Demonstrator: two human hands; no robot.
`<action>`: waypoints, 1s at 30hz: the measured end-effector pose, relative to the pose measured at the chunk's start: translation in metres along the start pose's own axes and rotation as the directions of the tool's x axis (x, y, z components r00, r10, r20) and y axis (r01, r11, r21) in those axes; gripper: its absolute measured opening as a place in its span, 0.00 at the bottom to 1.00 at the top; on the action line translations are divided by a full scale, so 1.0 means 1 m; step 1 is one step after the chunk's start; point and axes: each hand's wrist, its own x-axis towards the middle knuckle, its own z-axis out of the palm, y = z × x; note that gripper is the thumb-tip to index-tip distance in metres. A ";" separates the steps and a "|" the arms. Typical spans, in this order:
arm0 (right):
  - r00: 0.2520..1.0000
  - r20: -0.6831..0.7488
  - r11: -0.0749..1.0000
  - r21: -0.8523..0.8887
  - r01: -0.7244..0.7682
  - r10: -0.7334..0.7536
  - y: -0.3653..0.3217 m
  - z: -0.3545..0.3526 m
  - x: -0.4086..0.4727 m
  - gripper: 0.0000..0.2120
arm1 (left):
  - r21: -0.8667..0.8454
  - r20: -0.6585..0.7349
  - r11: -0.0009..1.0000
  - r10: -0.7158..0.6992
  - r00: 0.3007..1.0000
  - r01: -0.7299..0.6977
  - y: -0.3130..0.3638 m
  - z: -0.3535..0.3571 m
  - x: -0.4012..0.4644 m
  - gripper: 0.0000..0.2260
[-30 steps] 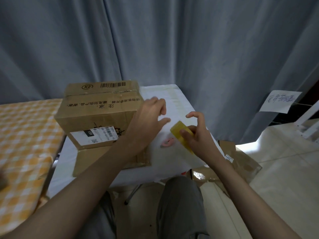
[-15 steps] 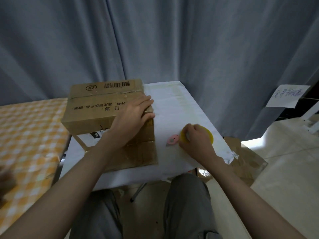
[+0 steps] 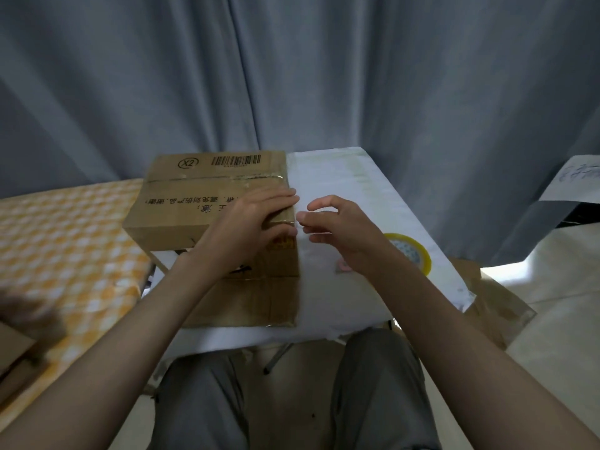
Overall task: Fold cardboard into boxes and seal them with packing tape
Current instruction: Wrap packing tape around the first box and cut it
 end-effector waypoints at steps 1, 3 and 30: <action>1.000 0.013 0.999 0.033 -0.012 0.012 0.001 -0.001 0.001 0.13 | -0.015 0.002 1.000 0.000 1.000 0.000 0.000 0.000 0.000 0.26; 0.999 0.040 0.996 0.084 -0.034 0.031 0.002 -0.001 0.004 0.11 | -0.039 0.006 0.999 0.000 1.000 0.000 0.000 0.001 0.001 0.26; 0.969 -0.182 0.970 -0.208 0.129 -0.168 -0.026 0.029 0.052 0.07 | 0.180 0.105 0.914 0.349 0.931 -0.363 -0.014 0.012 0.020 0.11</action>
